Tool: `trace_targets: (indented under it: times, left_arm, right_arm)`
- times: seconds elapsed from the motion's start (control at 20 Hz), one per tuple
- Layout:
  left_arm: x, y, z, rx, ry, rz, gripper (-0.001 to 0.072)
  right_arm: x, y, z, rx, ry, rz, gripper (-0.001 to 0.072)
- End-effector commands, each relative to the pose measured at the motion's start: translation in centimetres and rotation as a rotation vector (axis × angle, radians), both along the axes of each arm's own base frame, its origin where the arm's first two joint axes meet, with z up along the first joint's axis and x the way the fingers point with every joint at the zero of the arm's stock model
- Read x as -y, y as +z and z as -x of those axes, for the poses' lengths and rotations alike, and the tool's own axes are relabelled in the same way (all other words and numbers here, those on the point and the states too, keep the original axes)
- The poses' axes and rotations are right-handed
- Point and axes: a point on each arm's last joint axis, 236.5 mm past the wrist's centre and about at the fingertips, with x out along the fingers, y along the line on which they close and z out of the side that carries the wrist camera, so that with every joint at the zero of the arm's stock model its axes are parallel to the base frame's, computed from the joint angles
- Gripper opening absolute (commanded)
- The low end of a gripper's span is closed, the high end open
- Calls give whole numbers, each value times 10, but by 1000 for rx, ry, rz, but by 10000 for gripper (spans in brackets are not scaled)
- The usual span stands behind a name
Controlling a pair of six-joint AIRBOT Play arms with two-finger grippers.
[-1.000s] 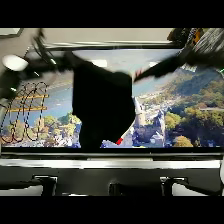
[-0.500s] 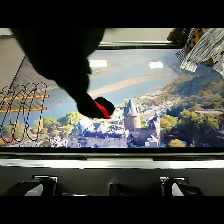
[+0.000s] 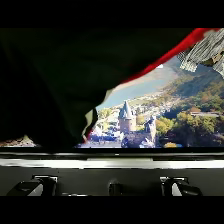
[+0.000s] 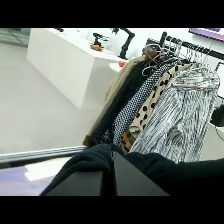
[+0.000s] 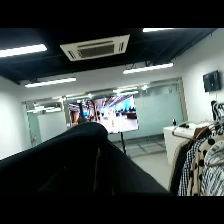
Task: Fold the clothes and pants, and hang the long-sleeved shirts on hangers.
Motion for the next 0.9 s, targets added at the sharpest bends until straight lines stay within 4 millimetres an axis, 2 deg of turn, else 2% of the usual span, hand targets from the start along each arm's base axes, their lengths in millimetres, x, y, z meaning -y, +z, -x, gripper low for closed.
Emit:
trace_targets:
  times: [0.0,0.1,0.2,0.3,0.4,0.5,0.6,0.7,0.8,0.85]
  left_arm:
    - [11,-31,-38,-119,-50,10,31]
    - [34,-84,-88,-278,-116,-3,31]
    - [62,-151,-144,-433,-169,-37,31]
    - [86,-216,-203,-532,-185,-55,31]
    - [104,-270,-257,-618,-183,36,31]
    - [123,-327,-296,-728,-209,156,31]
    - [140,-385,-308,-834,-243,166,30]
    - [153,-434,-303,-943,-280,132,29]
    - [159,-459,-293,-1017,-314,104,39]
    - [156,-461,-292,-1032,-310,105,137]
  right_arm:
    - [16,-29,-61,-145,0,-46,30]
    - [28,-79,-125,-357,5,-83,30]
    - [41,-144,-186,-597,8,-123,30]
    - [52,-207,-235,-803,9,-142,30]
    - [62,-266,-275,-959,12,-154,30]
    - [70,-326,-302,-1100,9,-180,29]
    - [74,-385,-318,-1250,16,-213,29]
    - [74,-436,-321,-1403,28,-242,29]
    - [73,-472,-319,-1527,39,-257,29]
    - [72,-483,-317,-1568,43,-263,29]
